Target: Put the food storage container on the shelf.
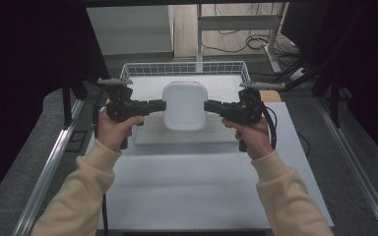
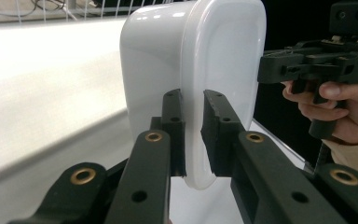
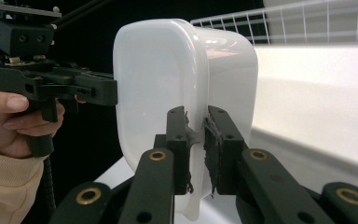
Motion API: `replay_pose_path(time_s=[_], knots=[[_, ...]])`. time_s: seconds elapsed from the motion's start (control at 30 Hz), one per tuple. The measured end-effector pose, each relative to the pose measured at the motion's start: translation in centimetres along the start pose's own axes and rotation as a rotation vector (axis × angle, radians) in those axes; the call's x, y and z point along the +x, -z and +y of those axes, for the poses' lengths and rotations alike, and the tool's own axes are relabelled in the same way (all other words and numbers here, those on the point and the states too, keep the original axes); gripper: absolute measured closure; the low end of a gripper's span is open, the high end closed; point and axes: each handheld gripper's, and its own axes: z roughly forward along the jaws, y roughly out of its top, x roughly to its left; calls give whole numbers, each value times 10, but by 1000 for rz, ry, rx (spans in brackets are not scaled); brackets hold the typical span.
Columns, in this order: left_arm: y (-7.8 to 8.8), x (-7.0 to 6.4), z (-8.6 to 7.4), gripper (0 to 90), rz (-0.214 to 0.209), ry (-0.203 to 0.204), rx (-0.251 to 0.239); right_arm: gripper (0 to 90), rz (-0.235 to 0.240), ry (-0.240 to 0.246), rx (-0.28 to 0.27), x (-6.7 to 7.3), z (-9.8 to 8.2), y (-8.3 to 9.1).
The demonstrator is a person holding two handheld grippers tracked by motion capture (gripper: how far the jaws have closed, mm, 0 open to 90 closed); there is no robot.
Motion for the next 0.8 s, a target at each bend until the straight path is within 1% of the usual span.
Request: replay_pose_path(time_s=[0.03, 0.07, 0.1, 0.13, 0.23, 0.3, 0.33, 0.37, 0.47, 0.5, 0.53, 0.57, 0.6, 0.63, 0.67, 0.7, 0.73, 0.77, 0.8], knots=[[0, 1, 5, 797, -2, -1, -2, 803, 0, 6, -1, -2, 10, -2], [1, 3, 13, 798, -8, 1, -7, 803, 2, 4, -2, -2, 14, -2], [1, 3, 13, 798, -8, 1, -7, 803, 2, 4, -2, -2, 14, -2], [1, 6, 21, 799, -14, -2, -8, 803, 5, 7, -6, -5, 23, -4], [-1, 12, 32, 799, -14, 2, -4, 802, 2, 4, -3, -8, 35, -7], [-5, 16, 38, 798, -5, -1, 12, 802, -3, -3, 6, -12, 40, -10], [-7, 20, 40, 798, -3, 7, 22, 801, -3, -9, 14, -14, 43, -13], [-10, 24, 41, 798, -6, 21, 31, 801, -8, -16, 20, -18, 45, -15], [-20, 38, 44, 798, -15, 68, 55, 799, -15, -59, 50, -29, 50, -23], [-20, 38, 44, 797, -15, 68, 55, 799, -15, -71, 58, -33, 51, -26], [-26, 45, 45, 797, -17, 86, 70, 798, -18, -80, 66, -36, 52, -29], [-28, 48, 46, 796, -15, 95, 80, 798, -21, -88, 75, -38, 53, -31], [-28, 48, 46, 794, -15, 95, 80, 798, -21, -88, 75, -38, 53, -31], [-31, 54, 46, 794, -30, 122, 72, 795, -24, -104, 78, -43, 54, -35], [-31, 54, 46, 794, -30, 122, 72, 795, -24, -104, 78, -43, 54, -35], [-32, 59, 48, 794, -43, 144, 68, 794, -20, -117, 74, -47, 56, -38], [-32, 59, 48, 795, -43, 144, 68, 794, -20, -117, 74, -47, 56, -38], [-33, 61, 49, 795, -50, 156, 66, 792, -19, -124, 75, -48, 57, -39], [-36, 66, 51, 795, -69, 190, 66, 786, -22, -146, 81, -52, 60, -41]])
